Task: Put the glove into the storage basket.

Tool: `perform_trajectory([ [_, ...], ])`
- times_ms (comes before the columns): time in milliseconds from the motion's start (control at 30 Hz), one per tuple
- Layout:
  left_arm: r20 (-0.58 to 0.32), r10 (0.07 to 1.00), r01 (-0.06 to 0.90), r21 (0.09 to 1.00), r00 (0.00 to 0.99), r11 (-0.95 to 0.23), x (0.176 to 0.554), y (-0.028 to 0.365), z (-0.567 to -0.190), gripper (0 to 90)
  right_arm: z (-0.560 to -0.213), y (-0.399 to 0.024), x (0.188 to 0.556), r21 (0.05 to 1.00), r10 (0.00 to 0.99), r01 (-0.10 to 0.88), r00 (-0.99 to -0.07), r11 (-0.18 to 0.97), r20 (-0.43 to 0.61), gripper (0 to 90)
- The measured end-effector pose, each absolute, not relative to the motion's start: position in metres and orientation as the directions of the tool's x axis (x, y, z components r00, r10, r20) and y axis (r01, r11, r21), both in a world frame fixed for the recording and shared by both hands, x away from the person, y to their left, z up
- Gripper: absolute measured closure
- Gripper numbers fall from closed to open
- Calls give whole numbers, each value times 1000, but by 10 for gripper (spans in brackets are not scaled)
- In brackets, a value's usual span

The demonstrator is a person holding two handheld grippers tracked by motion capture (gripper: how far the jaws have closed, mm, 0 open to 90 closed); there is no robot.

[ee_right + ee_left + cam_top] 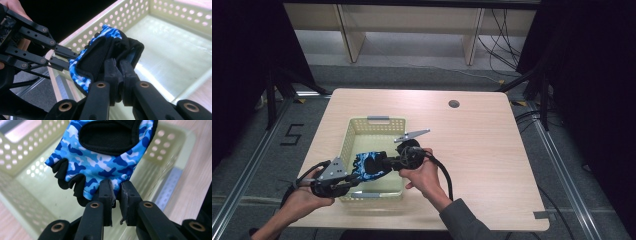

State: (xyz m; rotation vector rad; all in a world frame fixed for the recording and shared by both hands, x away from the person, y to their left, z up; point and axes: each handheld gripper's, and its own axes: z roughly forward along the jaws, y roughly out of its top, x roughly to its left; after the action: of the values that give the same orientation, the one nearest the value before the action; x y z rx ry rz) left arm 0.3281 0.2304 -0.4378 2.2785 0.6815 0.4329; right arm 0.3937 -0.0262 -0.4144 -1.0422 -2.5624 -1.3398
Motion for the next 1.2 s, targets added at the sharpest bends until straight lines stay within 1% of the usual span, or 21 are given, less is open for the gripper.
perform_trajectory([
  [33,110,596,356,711,795,-607,329,232,-440,796,-416,-23,394,700,541,597,-765,393,349,865],
  [133,118,589,362,689,799,-628,330,236,-442,794,-422,-14,396,686,551,604,-760,405,344,865],
  [300,91,599,402,660,796,-635,334,241,-447,779,-433,-4,396,658,581,636,-734,404,353,865],
  [333,79,609,415,662,789,-624,334,241,-447,766,-436,-2,395,657,591,641,-726,397,352,866],
  [367,90,593,401,655,800,-640,335,242,-446,739,-437,-1,396,647,591,644,-726,408,351,866],
  [400,88,601,411,650,795,-639,335,243,-445,714,-439,1,396,647,601,648,-720,402,348,866],
  [467,100,600,398,661,794,-636,335,245,-439,641,-441,3,397,620,606,664,-713,419,354,866],
  [500,76,613,416,669,786,-616,335,245,-437,605,-442,4,396,608,611,675,-704,418,361,867],
  [533,87,601,400,668,795,-627,335,247,-432,600,-444,5,397,609,610,666,-712,431,348,867],
  [600,95,613,395,686,784,-612,335,248,-425,572,-446,7,398,605,609,663,-716,441,342,868],
  [633,99,611,384,697,785,-606,334,249,-422,554,-446,8,397,599,614,667,-713,443,340,868],
  [667,101,606,370,709,789,-601,332,248,-417,544,-445,10,395,572,631,692,-692,440,351,868],
  [700,101,606,370,709,789,-601,332,248,-417,520,-445,10,395,572,631,692,-692,440,351,868],
  [733,87,612,377,717,786,-587,330,247,-415,520,-447,10,396,562,629,695,-692,448,355,868],
  [800,101,614,359,732,783,-579,326,243,-412,500,-447,10,396,558,635,702,-685,443,357,868],
  [867,93,617,361,739,782,-569,323,240,-411,493,-446,10,394,551,639,714,-674,433,370,867],
  [933,105,604,328,760,790,-561,314,232,-405,476,-445,10,392,541,665,722,-660,431,351,864],
  [1000,99,609,322,776,787,-542,307,225,-402,462,-444,9,390,551,647,716,-669,429,365,860],
  [1033,104,607,310,785,788,-537,304,222,-401,460,-444,8,388,554,656,718,-663,422,359,859],
  [1100,113,596,296,786,795,-543,299,218,-399,455,-443,7,386,547,659,722,-660,424,361,857],
  [1200,95,588,305,782,803,-543,295,213,-399,434,-444,5,384,559,647,706,-676,435,351,850],
])
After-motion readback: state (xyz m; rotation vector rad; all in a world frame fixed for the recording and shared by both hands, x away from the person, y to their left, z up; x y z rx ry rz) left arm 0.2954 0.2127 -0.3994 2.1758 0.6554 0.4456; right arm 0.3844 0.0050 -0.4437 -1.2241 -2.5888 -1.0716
